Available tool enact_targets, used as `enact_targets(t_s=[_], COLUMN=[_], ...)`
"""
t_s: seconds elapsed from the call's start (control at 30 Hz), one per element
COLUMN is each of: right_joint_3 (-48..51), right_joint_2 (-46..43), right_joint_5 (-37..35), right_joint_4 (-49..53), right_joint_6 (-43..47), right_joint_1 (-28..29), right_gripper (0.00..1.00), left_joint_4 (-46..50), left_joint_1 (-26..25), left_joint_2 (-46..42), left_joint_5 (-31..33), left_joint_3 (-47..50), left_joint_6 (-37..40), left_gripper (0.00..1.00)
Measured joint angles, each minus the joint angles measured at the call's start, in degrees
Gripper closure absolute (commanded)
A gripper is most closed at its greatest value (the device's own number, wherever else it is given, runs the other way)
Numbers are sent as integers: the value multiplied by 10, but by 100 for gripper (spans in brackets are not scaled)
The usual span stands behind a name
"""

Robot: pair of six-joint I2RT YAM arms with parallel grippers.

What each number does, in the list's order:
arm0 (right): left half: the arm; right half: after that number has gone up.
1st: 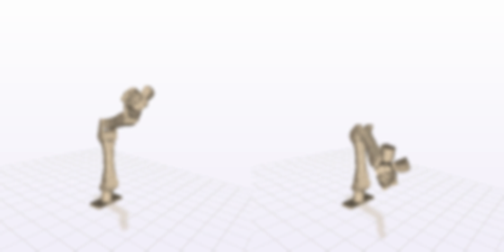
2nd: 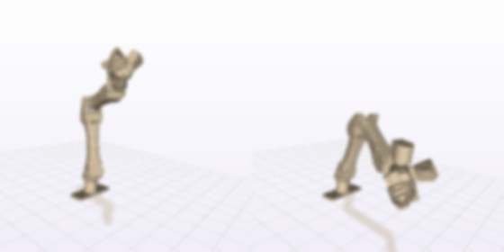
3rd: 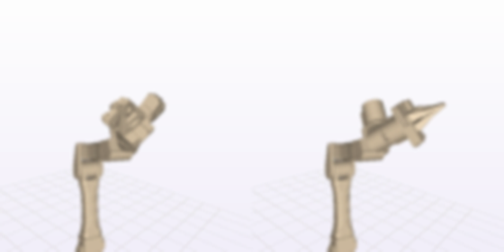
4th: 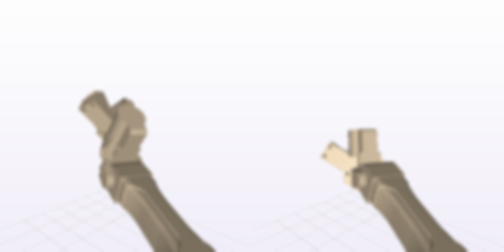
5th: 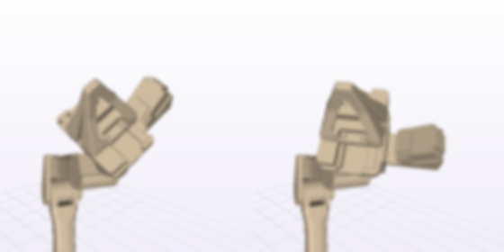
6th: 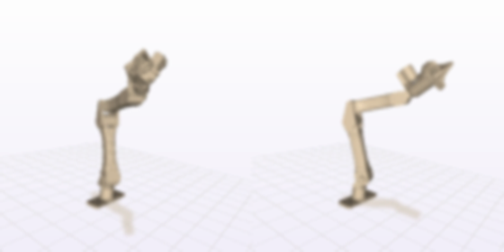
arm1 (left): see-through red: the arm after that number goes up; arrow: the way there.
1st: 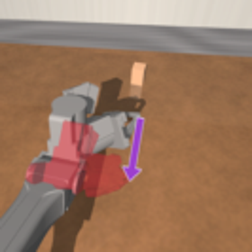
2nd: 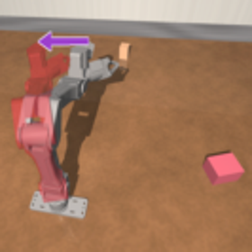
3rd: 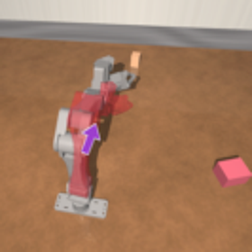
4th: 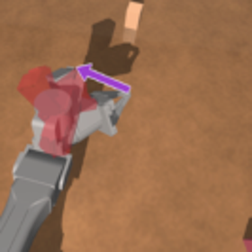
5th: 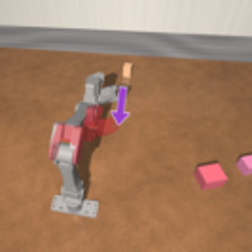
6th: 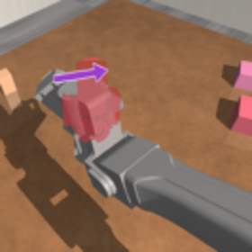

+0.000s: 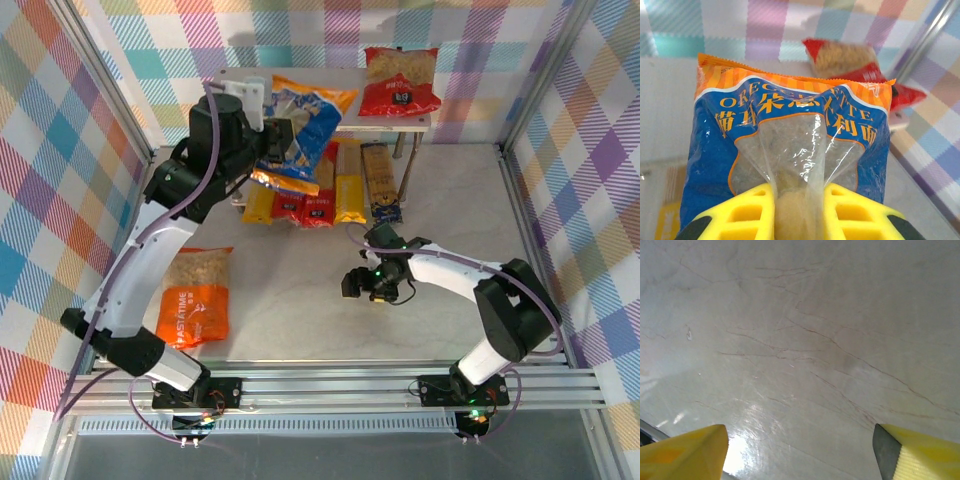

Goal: Place and organize the pasta boxes and bags onto the shelf

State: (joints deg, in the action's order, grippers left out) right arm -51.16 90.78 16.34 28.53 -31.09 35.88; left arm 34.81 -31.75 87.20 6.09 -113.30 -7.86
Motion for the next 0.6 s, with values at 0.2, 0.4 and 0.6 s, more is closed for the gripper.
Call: enact_targets(t_s=[0.2,0.4,0.6], right_joint_3=[-20,-29,-30], right_joint_2=[21,25,25], right_joint_5=[-2,-2,-6], right_joint_4=[-3,-4,-2], right_joint_6=[-2,-2,0], right_joint_1=[23,30,31], right_gripper=[35,34,34], left_joint_4=[-21,-57,-112], left_joint_1=[8,9,10], left_joint_2=[92,181,228], left_joint_5=[31,82,141], left_joint_3=[-111,-175,-175], left_joint_6=[15,15,16], left_gripper=[100,100,100])
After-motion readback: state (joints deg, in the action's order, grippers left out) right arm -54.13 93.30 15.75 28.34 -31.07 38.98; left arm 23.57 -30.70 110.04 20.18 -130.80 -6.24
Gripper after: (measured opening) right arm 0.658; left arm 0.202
